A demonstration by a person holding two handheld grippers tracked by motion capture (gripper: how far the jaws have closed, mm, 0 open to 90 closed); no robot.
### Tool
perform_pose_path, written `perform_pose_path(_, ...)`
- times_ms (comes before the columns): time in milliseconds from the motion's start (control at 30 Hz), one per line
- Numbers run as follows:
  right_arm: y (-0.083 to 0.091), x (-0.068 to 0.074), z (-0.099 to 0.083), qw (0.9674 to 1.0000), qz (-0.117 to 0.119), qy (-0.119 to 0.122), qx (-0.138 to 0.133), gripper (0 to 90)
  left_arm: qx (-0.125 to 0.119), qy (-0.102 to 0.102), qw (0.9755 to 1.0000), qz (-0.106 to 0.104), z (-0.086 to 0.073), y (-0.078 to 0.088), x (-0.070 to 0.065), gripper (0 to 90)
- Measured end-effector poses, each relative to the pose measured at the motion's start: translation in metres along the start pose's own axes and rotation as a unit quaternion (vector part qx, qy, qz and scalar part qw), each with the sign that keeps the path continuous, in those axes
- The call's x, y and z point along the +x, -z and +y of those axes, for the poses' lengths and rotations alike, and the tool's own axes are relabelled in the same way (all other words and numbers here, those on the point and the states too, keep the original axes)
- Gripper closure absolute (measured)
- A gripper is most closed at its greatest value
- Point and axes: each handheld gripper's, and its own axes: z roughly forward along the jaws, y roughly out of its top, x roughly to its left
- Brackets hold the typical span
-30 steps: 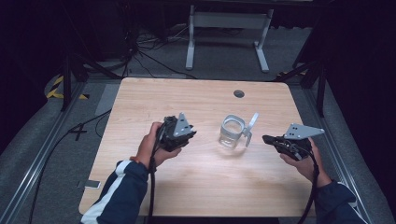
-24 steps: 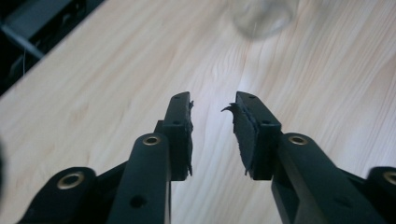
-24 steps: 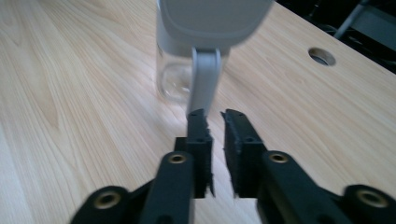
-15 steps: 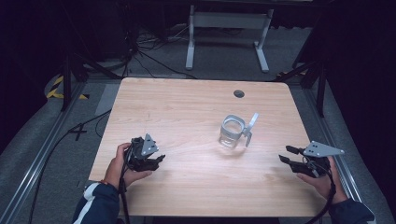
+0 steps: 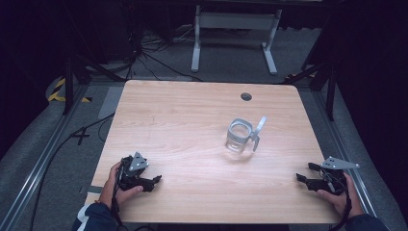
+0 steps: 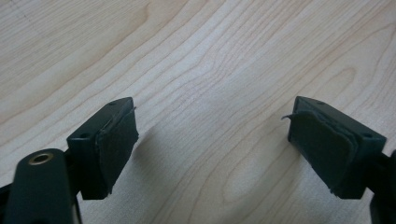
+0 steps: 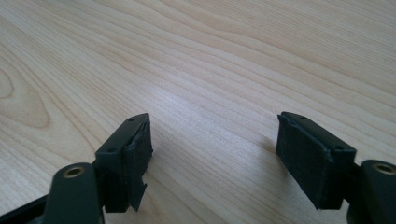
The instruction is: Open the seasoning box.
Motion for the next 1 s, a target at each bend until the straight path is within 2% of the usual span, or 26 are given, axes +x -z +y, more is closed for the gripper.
perform_pose_path(33,-0.0005,0.0007,-0.0004,1.0000,-0.003,0.002,-0.004,25.7,0.002,0.009,1.0000,-0.002,-0.0003,0.0001,0.0012,15.2)
perform_pose_path(167,-0.0007,0.0006,-0.0004,1.0000,-0.002,0.000,-0.003,25.3,0.001,0.015,0.9999,0.001,-0.0007,0.0002,0.0003,15.0)
perform_pose_path(267,-0.0008,0.0009,-0.0003,1.0000,-0.002,0.000,-0.003,25.1,0.004,0.011,0.9999,0.003,-0.0009,0.0010,0.0010,15.0)
perform_pose_path(733,-0.0013,0.0010,0.0002,1.0000,0.000,0.000,-0.001,24.2,0.002,0.015,0.9999,0.003,-0.0010,0.0007,0.0008,14.4)
perform_pose_path(833,-0.0012,0.0008,0.0002,1.0000,0.000,0.000,0.000,24.2,0.010,0.023,0.9997,0.006,-0.0008,0.0010,0.0008,11.0)
perform_pose_path(867,-0.0012,0.0008,0.0002,1.0000,0.000,0.000,0.000,24.2,0.011,0.023,0.9996,0.015,-0.0005,0.0006,0.0014,11.0)
perform_pose_path(900,-0.0011,0.0008,0.0003,1.0000,0.000,0.000,0.000,24.2,0.014,0.030,0.9992,0.021,-0.0005,-0.0004,0.0019,6.4)
perform_pose_path(1000,-0.0012,0.0009,0.0002,1.0000,0.000,0.000,0.000,24.2,0.019,0.030,0.9992,0.020,-0.0002,0.0002,0.0022,5.2)
